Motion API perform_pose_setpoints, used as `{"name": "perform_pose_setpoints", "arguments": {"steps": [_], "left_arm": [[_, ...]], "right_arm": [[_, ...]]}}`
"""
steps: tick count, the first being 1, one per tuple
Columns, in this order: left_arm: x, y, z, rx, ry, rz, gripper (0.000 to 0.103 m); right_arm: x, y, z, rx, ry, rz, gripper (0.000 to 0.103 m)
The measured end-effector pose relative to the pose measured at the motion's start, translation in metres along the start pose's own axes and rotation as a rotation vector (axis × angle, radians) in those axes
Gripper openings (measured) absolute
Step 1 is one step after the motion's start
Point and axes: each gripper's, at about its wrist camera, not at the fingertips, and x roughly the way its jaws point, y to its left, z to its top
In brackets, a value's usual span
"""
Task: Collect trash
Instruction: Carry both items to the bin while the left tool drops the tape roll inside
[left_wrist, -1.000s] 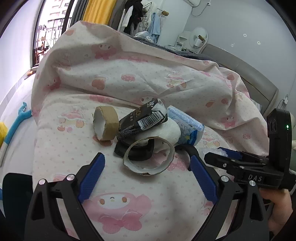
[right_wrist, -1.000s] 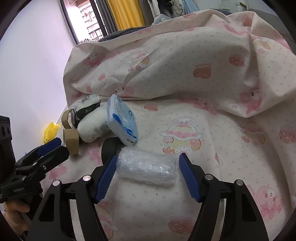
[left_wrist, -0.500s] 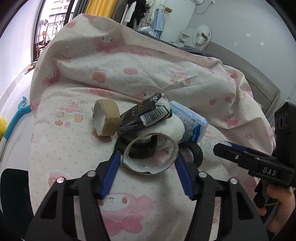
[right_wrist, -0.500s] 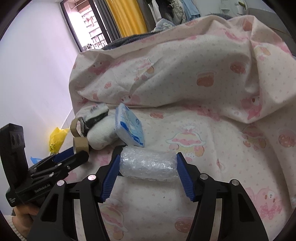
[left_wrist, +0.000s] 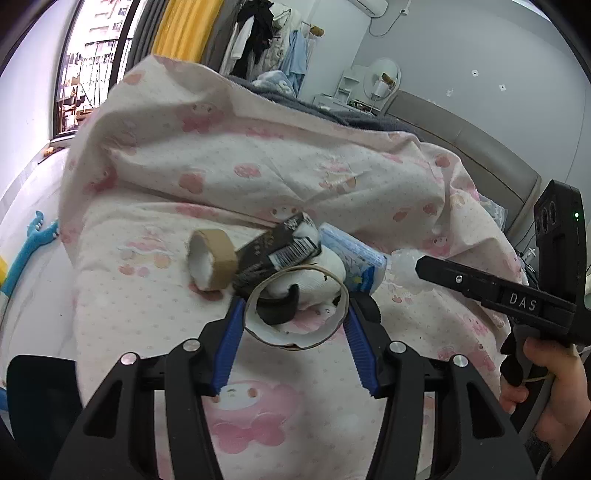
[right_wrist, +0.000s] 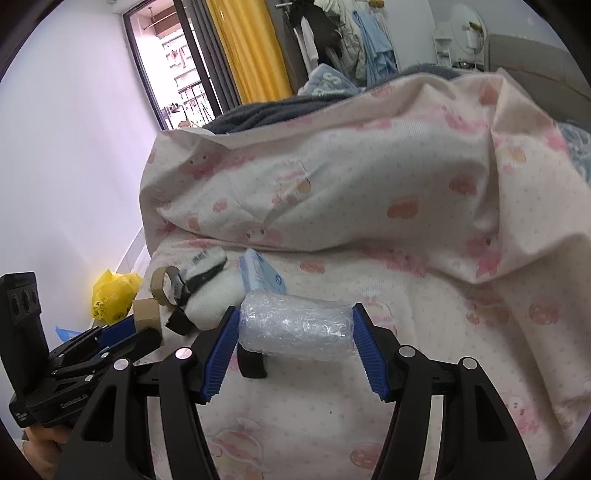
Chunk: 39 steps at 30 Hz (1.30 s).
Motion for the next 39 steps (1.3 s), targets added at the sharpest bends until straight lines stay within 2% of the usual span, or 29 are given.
{"name": "perform_pose_setpoints", "arguments": {"steps": [7,13,26,31,39], "left_arm": [[-0.020,0.018,0.004,-0.004,-0.023,0.042,0.057],[-0.040,0.047,0.005,-0.025,-0.031,0.110,0.057],[-0.069,0.115,-0.008,-0.053,0.048,0.303,0.057],[-0.075,0.149,-0.020,-0.084,0.120,0.367,0.057],[-0.079,0.203,-0.050,-0.155,0.265,0.421,0.057]], "right_arm": [[-0.007,0.026,0.011,-0.021,-0.032,0.023,0.062],[-0.004,0.060,0.018,-0.059,-0.042,0.063,0.062],[0.013,0.147,0.022,-0.151,-0.023,0.161,0.062],[0.023,0.181,0.017,-0.180,-0.003,0.195,0.062],[0.041,0.243,0.009,-0.237,0.032,0.273,0.062]]}}
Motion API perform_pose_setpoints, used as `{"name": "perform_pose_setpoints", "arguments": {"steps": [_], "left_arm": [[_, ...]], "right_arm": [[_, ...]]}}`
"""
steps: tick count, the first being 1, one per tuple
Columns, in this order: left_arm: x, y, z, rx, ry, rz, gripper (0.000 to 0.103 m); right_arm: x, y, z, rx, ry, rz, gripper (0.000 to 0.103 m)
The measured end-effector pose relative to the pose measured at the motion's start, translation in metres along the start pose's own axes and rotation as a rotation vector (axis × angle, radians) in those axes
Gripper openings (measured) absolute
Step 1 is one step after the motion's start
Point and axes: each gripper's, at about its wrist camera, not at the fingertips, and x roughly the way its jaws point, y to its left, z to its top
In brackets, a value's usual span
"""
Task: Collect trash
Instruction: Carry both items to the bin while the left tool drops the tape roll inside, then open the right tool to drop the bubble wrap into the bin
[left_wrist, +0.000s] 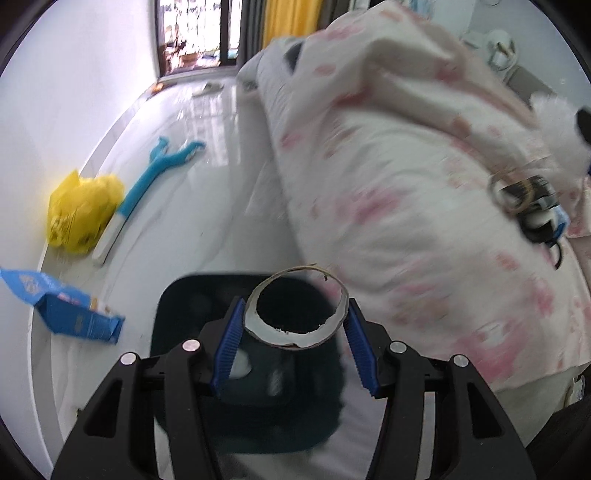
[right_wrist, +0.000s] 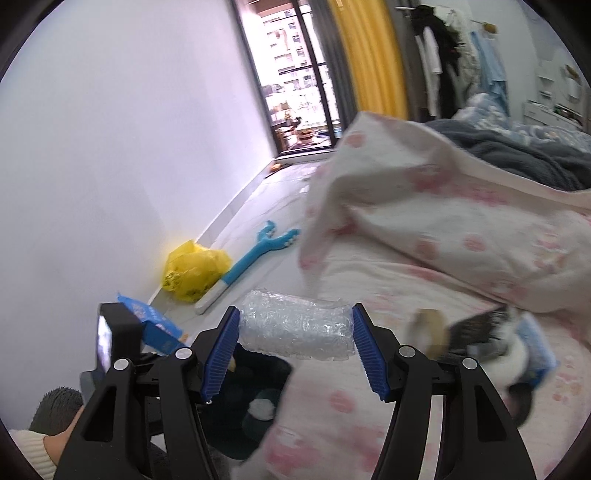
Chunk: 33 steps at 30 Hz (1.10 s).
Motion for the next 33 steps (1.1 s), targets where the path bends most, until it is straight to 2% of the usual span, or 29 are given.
{"name": "perform_pose_setpoints", "arguments": {"steps": [7,10,18,20,22,24,33], "left_arm": [[0.016,0.053,-0.023,-0.034,0.123,0.046,0.057],[0.020,0.072,-0.030,-0.067,0.167,0.039,0.057],[0.021,0.100,-0.044,-0.089,0.222,0.020,0.058],[0.019,0.107,-0.048,-0.097,0.231,0.010,0.064],[0.018,0.111,-0.049,-0.103,0.232,-0.003,0.069],[0.014,0.114,-0.049,-0.098,0.222,-0.014,0.070],[-0.027,0.131,-0.042,-0.107,0.094,-0.029,0.079]], "right_arm": [[0.045,0.051,-0.003,-0.056,0.070,0.066,0.062],[0.062,0.069,-0.005,-0.080,0.102,0.085,0.062],[0.100,0.101,-0.014,-0.115,0.166,0.109,0.062],[0.109,0.106,-0.018,-0.114,0.183,0.111,0.062],[0.119,0.110,-0.021,-0.110,0.200,0.114,0.062],[0.127,0.112,-0.024,-0.106,0.215,0.118,0.062],[0.163,0.121,-0.043,-0.088,0.299,0.116,0.062]]}}
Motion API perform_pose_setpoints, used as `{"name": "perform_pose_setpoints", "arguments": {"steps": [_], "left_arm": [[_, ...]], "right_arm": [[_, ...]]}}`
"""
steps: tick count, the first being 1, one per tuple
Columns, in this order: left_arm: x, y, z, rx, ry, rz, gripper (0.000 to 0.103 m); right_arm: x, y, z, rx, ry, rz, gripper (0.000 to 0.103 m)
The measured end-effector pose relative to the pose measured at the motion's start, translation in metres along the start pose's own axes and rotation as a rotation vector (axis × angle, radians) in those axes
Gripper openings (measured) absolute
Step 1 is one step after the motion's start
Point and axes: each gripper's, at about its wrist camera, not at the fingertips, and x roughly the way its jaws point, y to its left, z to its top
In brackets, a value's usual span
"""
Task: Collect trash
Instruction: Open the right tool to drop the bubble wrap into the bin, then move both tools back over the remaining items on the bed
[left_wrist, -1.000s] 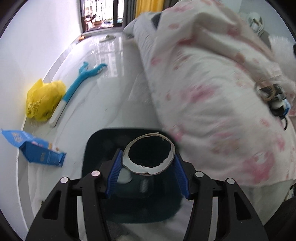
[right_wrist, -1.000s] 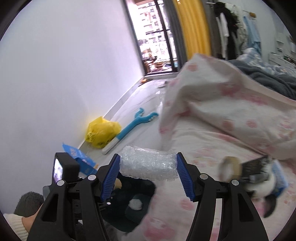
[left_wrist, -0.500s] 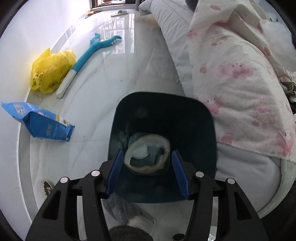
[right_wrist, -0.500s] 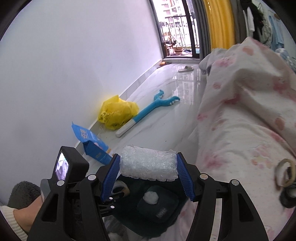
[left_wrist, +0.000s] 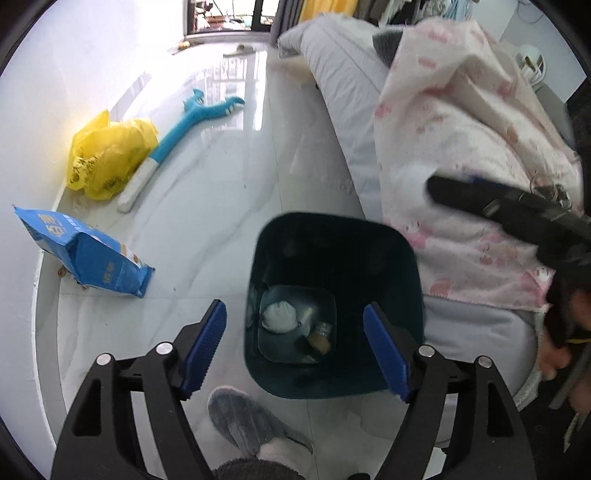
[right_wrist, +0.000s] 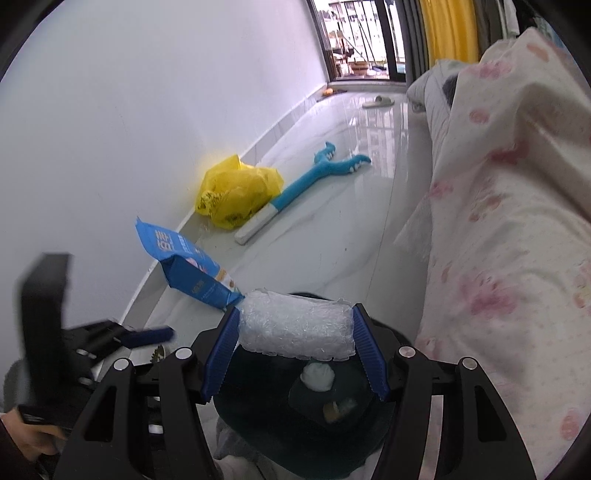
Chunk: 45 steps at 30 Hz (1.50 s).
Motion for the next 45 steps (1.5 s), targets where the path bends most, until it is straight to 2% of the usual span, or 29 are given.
{"name": "perform_pose_setpoints", "arguments": {"steps": [3,11,19,25,29,33,39,45], "left_arm": [[-0.013,0.006,0.001,-0.011,-0.044,0.004,0.080],[-0.062,0.018,0.004,-0.014,-0.239,-0.027,0.083],[-0.086,0.028,0.000,-0.008,-0.311,-0.033,0.086],[-0.117,0.027,0.004,-0.002,-0.428,-0.021,0.092],[-0.134,0.019,0.005,-0.014,-0.497,-0.040,0.094],[-0.140,0.008,0.009,0.000,-0.524,-0.031,0.094],[-0.149,-0.014,0.012,0.003,-0.564,-0.052,0.095],[-0.153,-0.041,0.020,0.001,-0.596,-0.082,0.095]], "right_arm": [[0.019,0.002,-0.004,0.006,0.041,-0.007,0.062],[0.061,0.009,-0.016,0.028,0.142,-0.010,0.062],[0.099,0.019,-0.035,0.012,0.264,-0.031,0.063],[0.102,0.020,-0.045,-0.001,0.308,-0.049,0.072],[0.087,0.018,-0.045,-0.006,0.296,-0.053,0.077],[0.069,0.018,-0.042,-0.030,0.269,-0.054,0.078],[0.025,0.019,-0.029,-0.071,0.169,-0.038,0.080],[-0.023,0.005,-0.023,-0.095,0.073,-0.060,0.080]]}}
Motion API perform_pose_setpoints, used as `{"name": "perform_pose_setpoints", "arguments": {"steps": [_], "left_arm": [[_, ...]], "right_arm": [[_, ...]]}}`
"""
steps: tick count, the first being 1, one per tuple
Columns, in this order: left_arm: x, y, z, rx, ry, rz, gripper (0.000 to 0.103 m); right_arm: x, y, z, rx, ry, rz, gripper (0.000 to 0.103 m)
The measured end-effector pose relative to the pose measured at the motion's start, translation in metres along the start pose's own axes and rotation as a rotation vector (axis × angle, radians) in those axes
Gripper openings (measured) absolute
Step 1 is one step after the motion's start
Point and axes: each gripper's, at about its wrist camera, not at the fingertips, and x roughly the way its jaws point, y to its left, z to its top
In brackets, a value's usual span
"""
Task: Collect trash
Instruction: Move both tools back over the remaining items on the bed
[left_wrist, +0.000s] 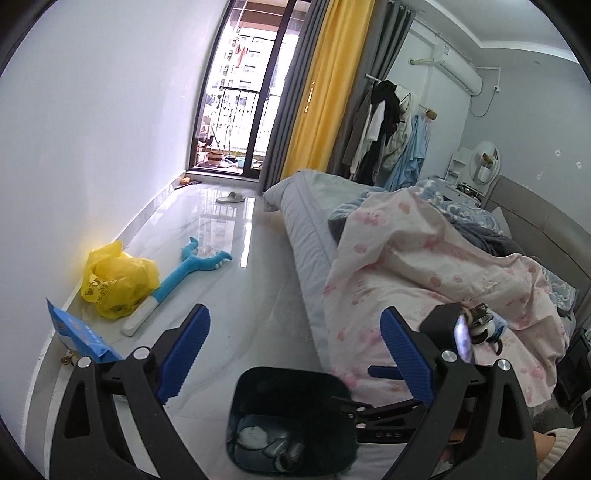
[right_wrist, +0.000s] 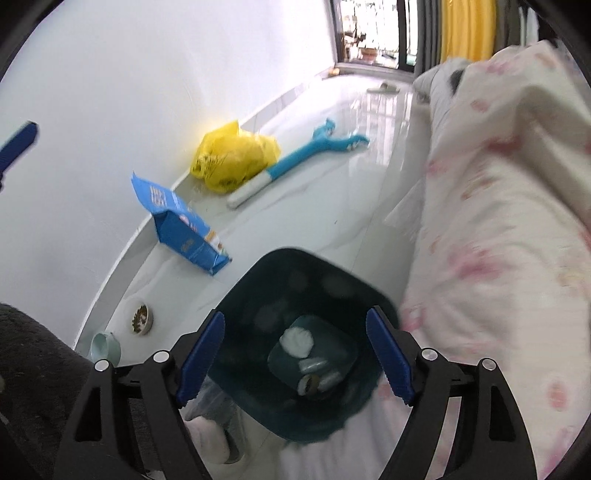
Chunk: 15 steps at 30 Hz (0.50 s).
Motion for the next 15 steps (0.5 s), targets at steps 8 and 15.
{"name": "perform_pose_setpoints", "arguments": {"steps": [8,15], "left_arm": [[0.022,-0.048,-0.003,0.058,0.023,-0.068,0.095],[0.045,-0.094,-0.003,0.079,0.066,-0.172,0.095]], "right_arm": [[-0.065,-0.044,-0.012,0.034,-0.114,-0.048,0.081],[-0.113,-0.096,-0.035,0.107,-0.192,-0.121,0.081]]}}
